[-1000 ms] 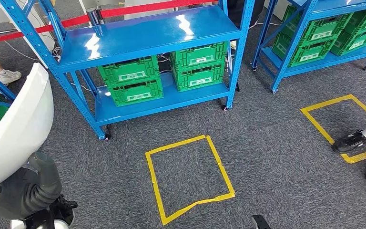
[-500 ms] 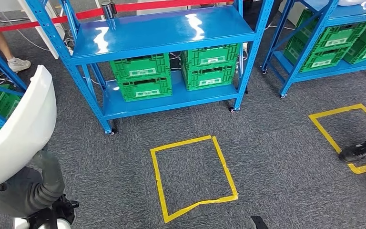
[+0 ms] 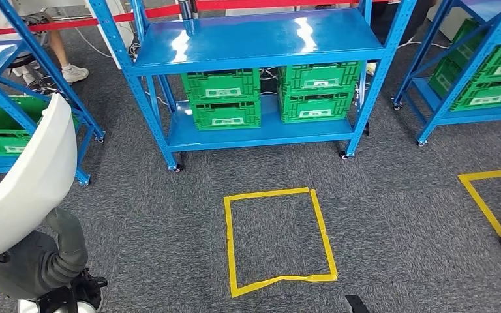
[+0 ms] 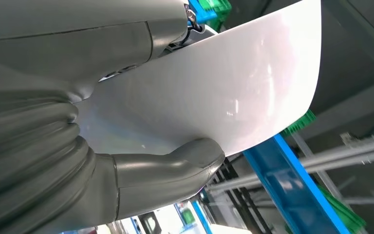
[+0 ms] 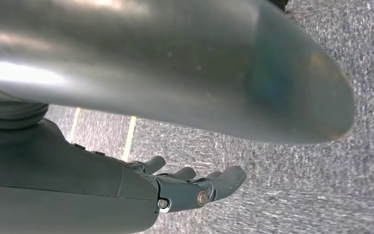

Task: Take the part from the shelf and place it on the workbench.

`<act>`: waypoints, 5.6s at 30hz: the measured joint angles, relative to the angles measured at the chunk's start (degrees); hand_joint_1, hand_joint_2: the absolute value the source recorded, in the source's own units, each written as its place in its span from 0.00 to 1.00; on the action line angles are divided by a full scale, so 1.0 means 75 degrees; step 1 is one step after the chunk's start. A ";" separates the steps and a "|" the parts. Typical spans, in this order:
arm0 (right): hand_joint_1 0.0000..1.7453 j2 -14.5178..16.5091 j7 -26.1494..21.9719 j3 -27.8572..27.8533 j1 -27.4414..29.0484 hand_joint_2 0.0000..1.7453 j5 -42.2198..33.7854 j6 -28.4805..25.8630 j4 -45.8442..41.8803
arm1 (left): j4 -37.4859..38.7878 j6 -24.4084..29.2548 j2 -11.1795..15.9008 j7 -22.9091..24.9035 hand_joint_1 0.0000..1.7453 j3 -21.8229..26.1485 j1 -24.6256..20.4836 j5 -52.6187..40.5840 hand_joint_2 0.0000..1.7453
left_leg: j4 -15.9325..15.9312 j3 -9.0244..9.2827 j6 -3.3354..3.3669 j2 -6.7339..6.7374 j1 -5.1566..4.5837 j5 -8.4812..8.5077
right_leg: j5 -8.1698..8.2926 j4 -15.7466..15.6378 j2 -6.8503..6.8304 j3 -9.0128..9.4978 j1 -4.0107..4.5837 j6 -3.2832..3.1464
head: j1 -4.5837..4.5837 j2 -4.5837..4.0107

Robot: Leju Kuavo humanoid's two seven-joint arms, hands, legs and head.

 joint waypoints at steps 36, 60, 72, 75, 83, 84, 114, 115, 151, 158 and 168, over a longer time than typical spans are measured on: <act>0.00 0.0025 0.0039 -0.0002 0.0013 0.00 -0.0041 -0.0034 0.0000 | -0.0146 0.0003 -0.0176 -0.0001 1.00 -0.0001 -0.0012 -0.0347 1.00 | -0.1364 0.0752 0.0142 0.0306 -0.0164 0.0349 | 0.0049 -0.0180 -0.0508 0.0196 0.0009 0.0269 | -0.0027 0.0000; 0.00 0.0023 -0.0018 0.0053 0.0063 0.00 0.0275 -0.0001 -0.0003 | -0.0679 0.0011 -0.0275 0.0001 1.00 0.0147 0.0576 -0.0895 1.00 | 0.0446 -0.0285 -0.0111 -0.0092 -0.0047 -0.0189 | 0.0109 -0.0249 0.0064 0.0194 -0.0003 -0.0001 | -0.0050 0.0000; 0.00 0.0028 -0.0098 0.0062 0.0019 0.00 0.0178 0.0013 -0.0003 | -0.0962 0.0010 -0.0257 -0.0001 1.00 0.0367 0.0695 -0.0836 1.00 | -0.1526 0.0781 0.0370 -0.0175 -0.0105 0.0513 | -0.0874 0.1279 0.0476 -0.0303 0.0013 0.0375 | 0.0029 0.0000; 0.00 0.0026 -0.0095 0.0062 0.0043 0.00 0.0165 0.0010 -0.0003 | -0.0931 0.0009 -0.0257 -0.0001 1.00 0.0367 0.0697 -0.0824 1.00 | -0.1486 0.0769 0.0373 -0.0537 -0.0115 0.0508 | -0.0714 0.1682 0.0580 -0.0671 0.0024 0.0354 | 0.0039 0.0000; 0.00 0.0031 -0.0106 0.0065 0.0001 0.00 0.0293 0.0001 -0.0003 | -0.1079 0.0010 -0.0299 -0.0002 1.00 0.0485 0.0789 -0.1045 1.00 | -0.1437 0.0653 0.0058 -0.1134 -0.0103 0.0537 | 0.0200 -0.0190 0.0902 0.0073 0.0019 0.0138 | 0.0044 0.0000; 0.00 0.0033 -0.0103 0.0065 -0.0003 0.00 0.0304 -0.0001 -0.0003 | -0.1107 0.0011 -0.0316 -0.0001 1.00 0.0512 0.0813 -0.1085 1.00 | -0.1319 0.0587 0.0026 -0.0993 -0.0111 0.0458 | 0.0221 -0.0219 0.0809 0.0093 0.0010 0.0080 | 0.0023 0.0000; 0.00 -0.0128 -0.0142 0.0573 -0.0030 0.00 0.1025 0.0120 -0.0003 | -0.1858 0.0012 -0.0332 0.0000 1.00 0.1199 0.1422 -0.1318 1.00 | -0.1425 0.0748 0.0015 -0.1062 -0.0091 0.0423 | 0.0234 -0.0256 0.0935 0.0111 0.0010 0.0136 | 0.0020 0.0000; 0.00 -0.0129 -0.0144 0.0581 -0.0040 0.00 0.0986 0.0127 -0.0004 | -0.1850 0.0012 -0.0328 0.0001 1.00 0.1220 0.1362 -0.1271 1.00 | -0.1250 0.0652 -0.0012 -0.0836 -0.0102 0.0310 | 0.0256 -0.0288 0.0826 0.0133 0.0002 0.0081 | -0.0004 0.0000; 0.00 -0.0023 0.0020 0.0037 0.0029 0.00 0.0243 0.0104 -0.0006 | -0.0646 0.0006 -0.0360 0.0000 1.00 0.1035 0.0651 -0.1041 1.00 | 0.0612 -0.0205 -0.0103 -0.0116 -0.0078 -0.0506 | 0.0382 -0.0363 0.0140 0.0062 0.0043 0.0004 | -0.0063 0.0000; 0.00 -0.0004 0.0028 0.0036 0.0002 0.00 0.0254 0.0104 -0.0006 | -0.0755 0.0006 -0.0302 0.0000 1.00 0.1111 0.0688 -0.1059 1.00 | -0.1511 0.0936 0.0146 0.0358 -0.0157 0.0353 | 0.0273 -0.0351 -0.0445 0.0217 0.0084 0.0231 | -0.0066 0.0000; 0.00 0.0017 0.0018 0.0033 0.0015 0.00 0.0284 0.0106 -0.0003 | -0.0817 0.0012 -0.0312 -0.0003 1.00 0.1141 0.0701 -0.1192 1.00 | -0.1545 0.0944 0.0356 -0.0691 -0.0078 0.0469 | -0.0196 0.1209 0.0639 -0.0609 0.0046 0.0357 | 0.0046 0.0000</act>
